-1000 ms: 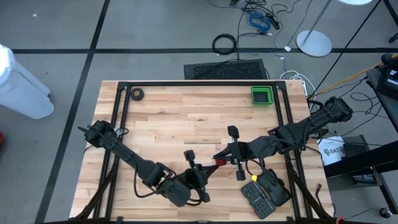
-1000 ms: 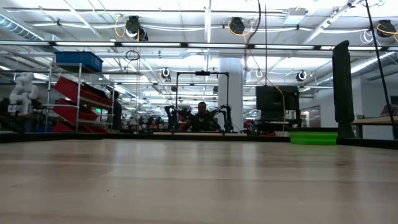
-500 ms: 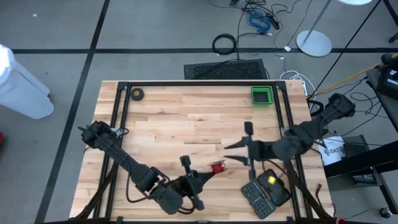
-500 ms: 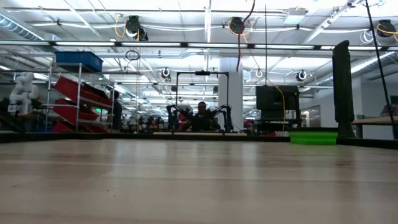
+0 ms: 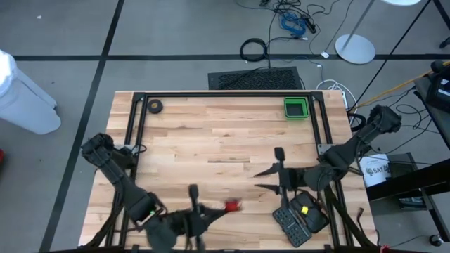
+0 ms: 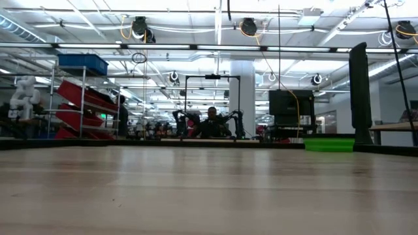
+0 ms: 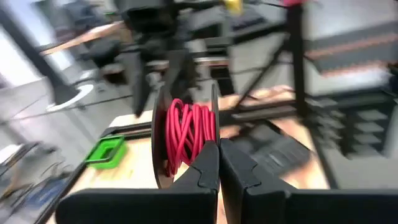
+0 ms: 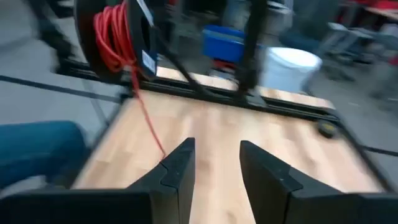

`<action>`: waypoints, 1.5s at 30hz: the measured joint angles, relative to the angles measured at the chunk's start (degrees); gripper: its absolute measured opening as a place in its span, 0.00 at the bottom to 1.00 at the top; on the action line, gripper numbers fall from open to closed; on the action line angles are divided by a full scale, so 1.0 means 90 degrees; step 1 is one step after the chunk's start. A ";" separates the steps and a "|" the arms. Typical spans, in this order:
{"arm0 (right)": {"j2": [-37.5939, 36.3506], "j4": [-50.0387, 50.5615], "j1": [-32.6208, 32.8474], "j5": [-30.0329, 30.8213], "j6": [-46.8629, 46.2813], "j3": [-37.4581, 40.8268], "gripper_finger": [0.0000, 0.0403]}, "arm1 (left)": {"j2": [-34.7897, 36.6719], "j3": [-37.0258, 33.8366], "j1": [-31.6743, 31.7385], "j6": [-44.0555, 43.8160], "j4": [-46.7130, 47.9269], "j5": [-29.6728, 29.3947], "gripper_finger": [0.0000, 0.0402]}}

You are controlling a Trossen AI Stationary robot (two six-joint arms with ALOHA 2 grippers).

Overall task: Coil cords
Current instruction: Coil the red wire into the spool

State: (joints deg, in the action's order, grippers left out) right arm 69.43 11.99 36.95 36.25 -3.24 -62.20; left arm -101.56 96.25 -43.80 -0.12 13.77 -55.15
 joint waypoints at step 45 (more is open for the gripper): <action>0.3978 -0.7411 -0.1528 -0.3725 0.0629 0.1309 0.49 | 0.0126 0.0005 -0.0999 0.0086 0.0408 -0.0603 0.00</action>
State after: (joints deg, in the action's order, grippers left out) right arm 105.23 -54.71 23.20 2.72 2.42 -50.42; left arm -100.42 96.29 -52.80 0.66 17.44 -60.58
